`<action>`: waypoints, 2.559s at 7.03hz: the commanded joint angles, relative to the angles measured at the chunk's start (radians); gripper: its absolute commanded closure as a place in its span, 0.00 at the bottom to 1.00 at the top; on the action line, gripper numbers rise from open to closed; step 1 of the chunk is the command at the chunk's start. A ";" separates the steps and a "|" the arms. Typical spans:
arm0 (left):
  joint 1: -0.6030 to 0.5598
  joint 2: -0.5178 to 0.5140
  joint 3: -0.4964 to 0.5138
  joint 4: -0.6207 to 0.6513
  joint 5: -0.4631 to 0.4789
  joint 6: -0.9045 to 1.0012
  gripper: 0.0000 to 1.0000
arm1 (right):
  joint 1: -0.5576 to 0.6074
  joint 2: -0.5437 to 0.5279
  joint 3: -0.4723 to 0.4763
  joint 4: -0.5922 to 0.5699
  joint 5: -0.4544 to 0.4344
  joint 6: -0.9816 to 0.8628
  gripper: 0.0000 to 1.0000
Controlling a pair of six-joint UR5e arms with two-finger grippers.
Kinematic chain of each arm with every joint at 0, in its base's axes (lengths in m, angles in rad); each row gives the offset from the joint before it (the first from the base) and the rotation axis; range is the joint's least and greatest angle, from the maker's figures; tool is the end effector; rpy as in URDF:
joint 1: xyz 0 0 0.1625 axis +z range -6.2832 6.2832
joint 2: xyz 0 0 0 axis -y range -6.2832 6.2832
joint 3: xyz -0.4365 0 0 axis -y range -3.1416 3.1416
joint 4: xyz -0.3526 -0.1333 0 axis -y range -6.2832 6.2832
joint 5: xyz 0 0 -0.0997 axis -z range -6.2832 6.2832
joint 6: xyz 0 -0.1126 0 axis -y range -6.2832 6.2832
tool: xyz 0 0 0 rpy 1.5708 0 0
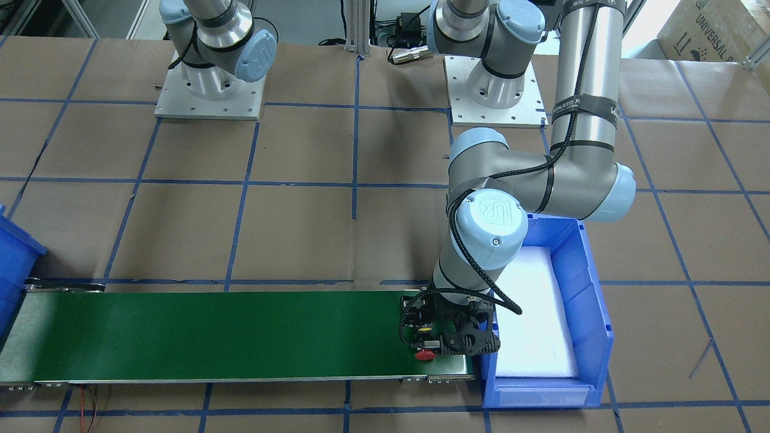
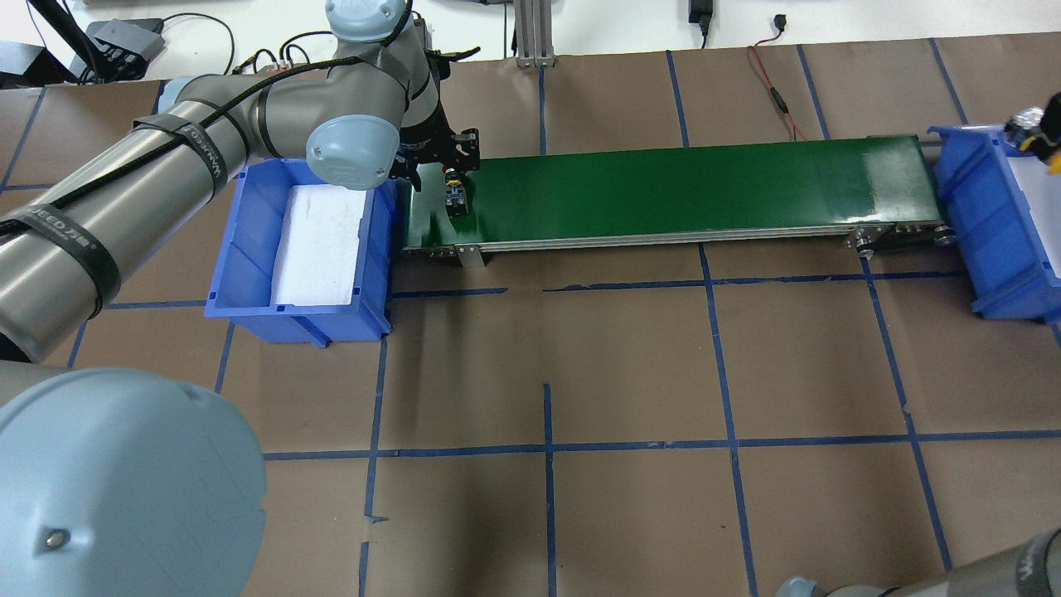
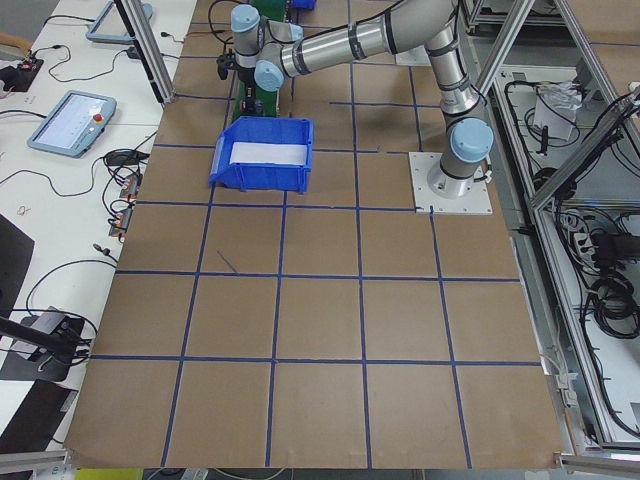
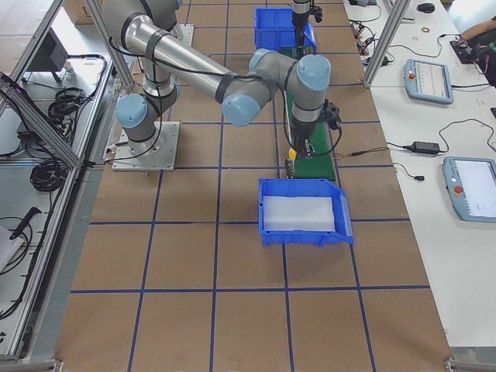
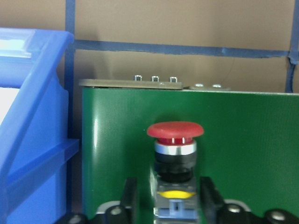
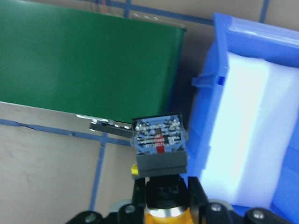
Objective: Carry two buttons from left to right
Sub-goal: 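Place red button on belt with left gripper while right gripper carries yellow button away, then release the yellow button in the far bin and raise the right gripper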
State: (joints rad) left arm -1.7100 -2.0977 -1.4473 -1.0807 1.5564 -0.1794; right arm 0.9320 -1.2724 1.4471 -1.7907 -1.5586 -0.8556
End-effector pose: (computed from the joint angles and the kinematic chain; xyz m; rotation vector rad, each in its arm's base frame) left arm -0.2242 -0.6278 0.2978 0.0615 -3.1103 0.1297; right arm -0.2378 -0.5461 0.4105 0.3379 -3.1008 0.0647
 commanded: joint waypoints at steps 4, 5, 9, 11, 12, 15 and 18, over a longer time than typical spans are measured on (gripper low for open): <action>0.104 0.390 -0.097 -0.490 0.013 0.063 0.00 | -0.117 0.243 0.053 -0.258 -0.031 -0.108 0.97; 0.102 0.445 -0.096 -0.574 0.014 0.064 0.00 | -0.119 0.248 0.065 -0.262 -0.029 -0.085 0.97; 0.163 0.530 -0.070 -0.628 0.047 0.238 0.00 | -0.119 0.240 0.079 -0.271 -0.029 -0.080 0.00; 0.159 0.521 -0.090 -0.557 0.044 0.119 0.00 | -0.119 0.187 0.078 -0.303 -0.031 -0.065 0.00; 0.149 0.522 -0.088 -0.556 0.047 0.097 0.00 | -0.117 0.112 0.079 -0.282 -0.031 -0.063 0.00; 0.093 0.524 -0.087 -0.556 0.047 0.101 0.00 | -0.035 -0.043 0.079 -0.095 -0.058 0.086 0.00; 0.102 0.536 -0.068 -0.547 0.051 0.103 0.00 | 0.263 -0.117 0.098 -0.010 -0.078 0.454 0.00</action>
State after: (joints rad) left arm -1.6056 -1.5700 -1.5279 -1.6285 1.6035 -0.0765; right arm 1.0642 -1.3604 1.5327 -1.8229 -1.6333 -0.5443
